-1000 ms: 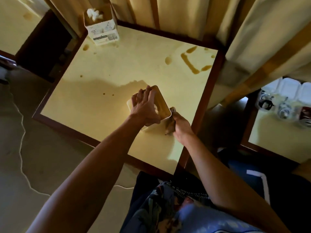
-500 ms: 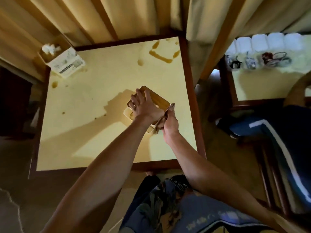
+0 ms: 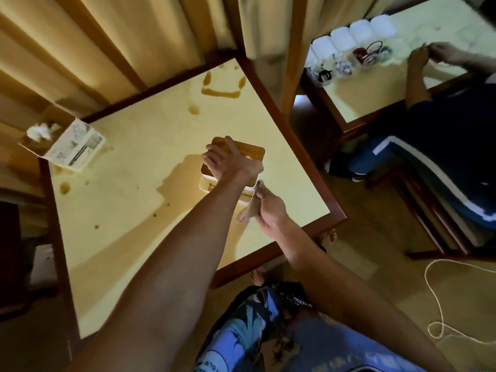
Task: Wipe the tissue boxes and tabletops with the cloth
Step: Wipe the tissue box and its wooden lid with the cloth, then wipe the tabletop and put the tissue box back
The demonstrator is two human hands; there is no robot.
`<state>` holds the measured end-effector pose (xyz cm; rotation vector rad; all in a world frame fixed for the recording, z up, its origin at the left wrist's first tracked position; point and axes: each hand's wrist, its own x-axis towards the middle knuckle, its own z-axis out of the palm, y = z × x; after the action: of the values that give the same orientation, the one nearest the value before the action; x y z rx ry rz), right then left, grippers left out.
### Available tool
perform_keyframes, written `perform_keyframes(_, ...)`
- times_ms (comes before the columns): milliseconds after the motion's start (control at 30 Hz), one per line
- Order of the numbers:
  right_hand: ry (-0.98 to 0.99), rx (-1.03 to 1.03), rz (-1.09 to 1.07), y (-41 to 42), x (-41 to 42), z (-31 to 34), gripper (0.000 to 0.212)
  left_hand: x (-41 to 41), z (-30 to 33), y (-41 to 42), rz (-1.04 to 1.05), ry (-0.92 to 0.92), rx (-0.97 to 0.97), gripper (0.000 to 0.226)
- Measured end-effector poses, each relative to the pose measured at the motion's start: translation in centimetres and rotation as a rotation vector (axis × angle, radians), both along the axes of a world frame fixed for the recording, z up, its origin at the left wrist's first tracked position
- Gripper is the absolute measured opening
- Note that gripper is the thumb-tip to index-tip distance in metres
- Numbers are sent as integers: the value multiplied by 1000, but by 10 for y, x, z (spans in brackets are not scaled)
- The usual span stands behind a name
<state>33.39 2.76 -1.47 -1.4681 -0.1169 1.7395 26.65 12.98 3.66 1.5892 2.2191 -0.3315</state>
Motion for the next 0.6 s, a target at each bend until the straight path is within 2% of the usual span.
perform_keyframes(100, 108, -86, -43, -2, 35, 9, 21, -7, 2, -2, -13, -51, -16, 123)
perform_keyframes(200, 104, -61, -33, 3, 58, 28, 32, -18, 0, -9, -3, -149, 72, 119)
perform_keyframes(300, 132, 45, -87, 12, 67, 51, 36, -22, 9, -17, -31, -353, 344, 83)
perform_keyframes(367, 157, 115, -89, 19, 67, 68, 42, -23, 19, -21, 53, -586, 388, 59)
perform_keyframes(433, 202, 193, -41, 23, 65, 82, 46, -26, 26, -28, 299, -999, 216, 60)
perform_keyframes(500, 219, 236, 32, 29, 63, 93, 34, -31, 33, -39, 555, -1403, -55, 65)
perform_keyframes(533, 216, 235, 69, 31, 64, 96, 27, -34, 34, -44, 612, -1535, -155, 64)
perform_keyframes(600, 189, 221, 119, 36, 64, 101, 22, -41, 36, -52, 625, -1603, -204, 58)
